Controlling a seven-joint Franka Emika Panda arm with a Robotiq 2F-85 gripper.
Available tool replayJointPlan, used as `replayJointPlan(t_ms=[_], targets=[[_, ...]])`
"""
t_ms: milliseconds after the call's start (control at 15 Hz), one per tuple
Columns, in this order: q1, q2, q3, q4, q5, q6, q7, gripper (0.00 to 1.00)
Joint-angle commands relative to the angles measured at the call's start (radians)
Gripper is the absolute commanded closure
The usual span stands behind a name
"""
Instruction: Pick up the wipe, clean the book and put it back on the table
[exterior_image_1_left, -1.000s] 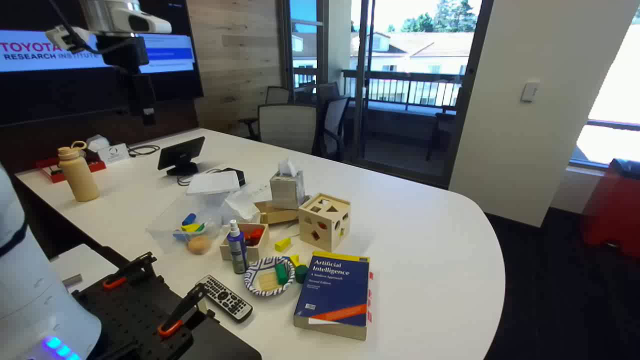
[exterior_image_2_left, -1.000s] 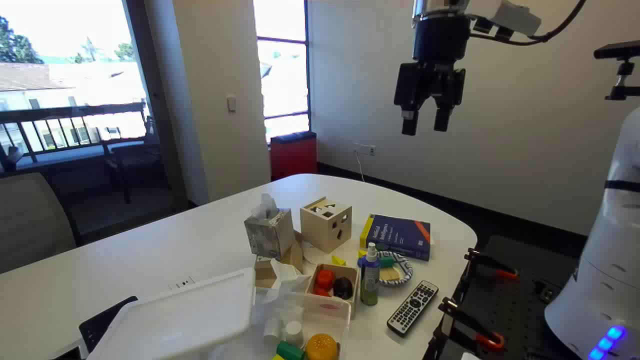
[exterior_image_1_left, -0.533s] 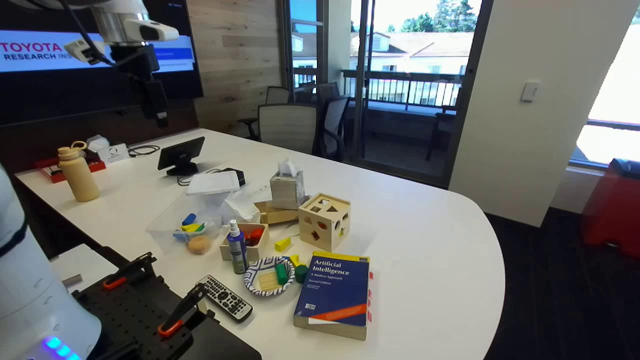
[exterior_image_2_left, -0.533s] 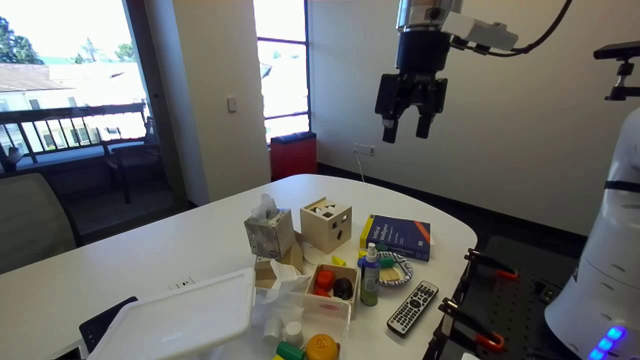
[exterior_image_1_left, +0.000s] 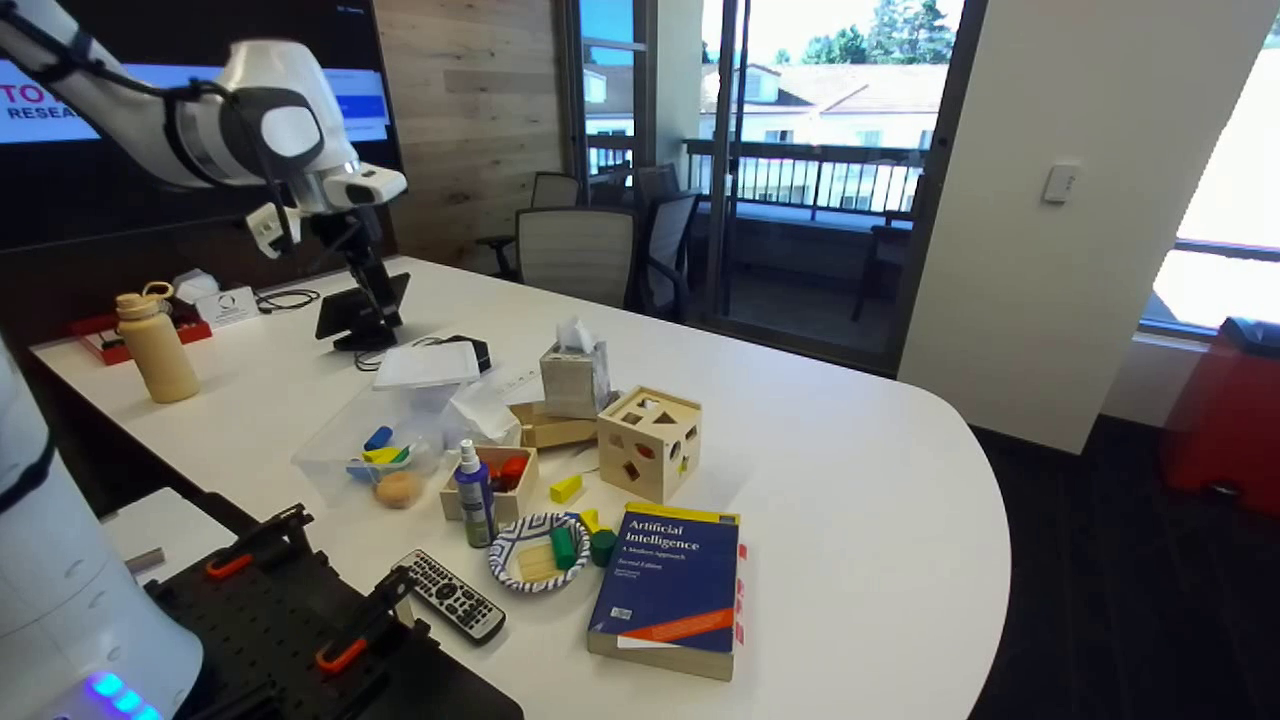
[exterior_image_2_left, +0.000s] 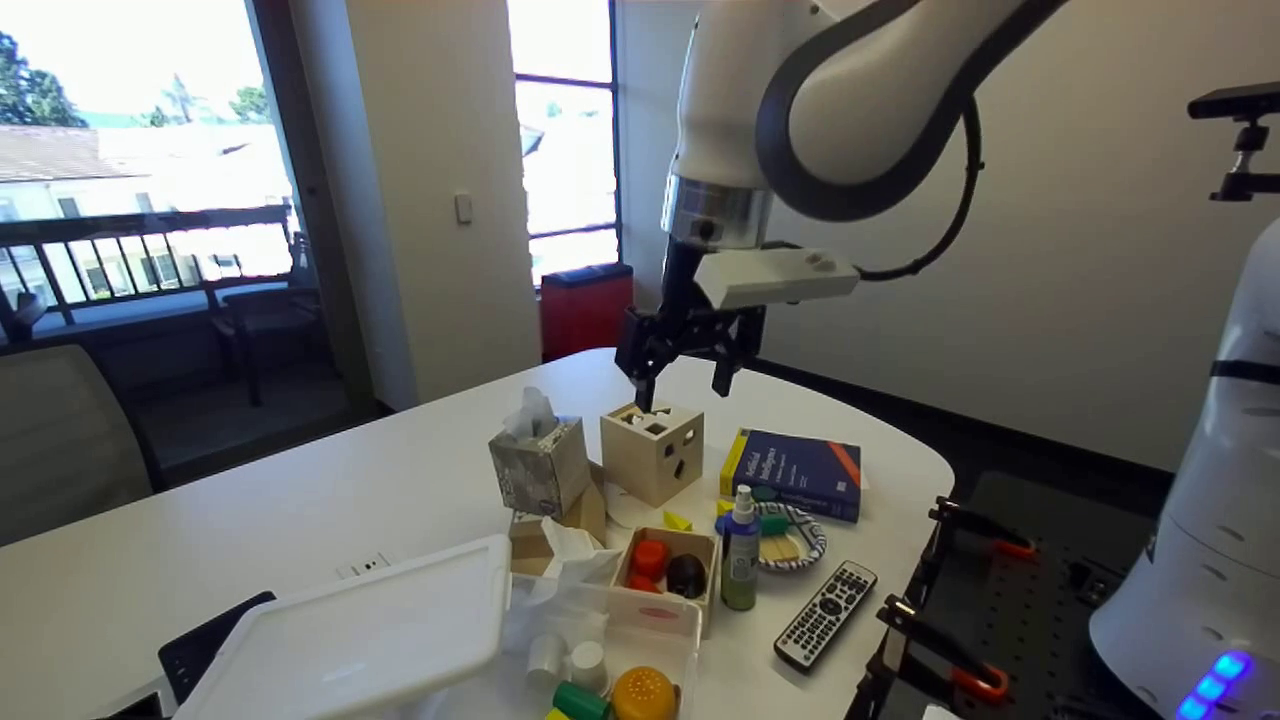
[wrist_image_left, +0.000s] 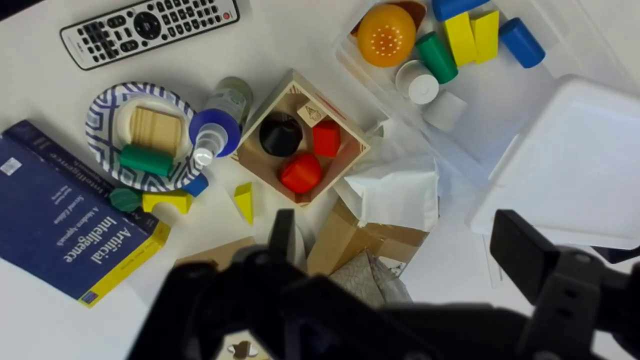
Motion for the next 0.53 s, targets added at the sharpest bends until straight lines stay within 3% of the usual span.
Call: replayJointPlan(t_ms=[0,133,200,467], targets=[[-0.043,0.262,-0.009,0.081,-0.205,0.105,0.213,0.00],[0.007,0.394,-0.080,0.124,-0.286,0.156,0.291,0.00],[-0.031,0.462,-0.050,0.156,-0.310,0.185,0.313,0.00],[0.031,0.706,-0.126,0.316,-0.386,0.295,0.373,0.00]])
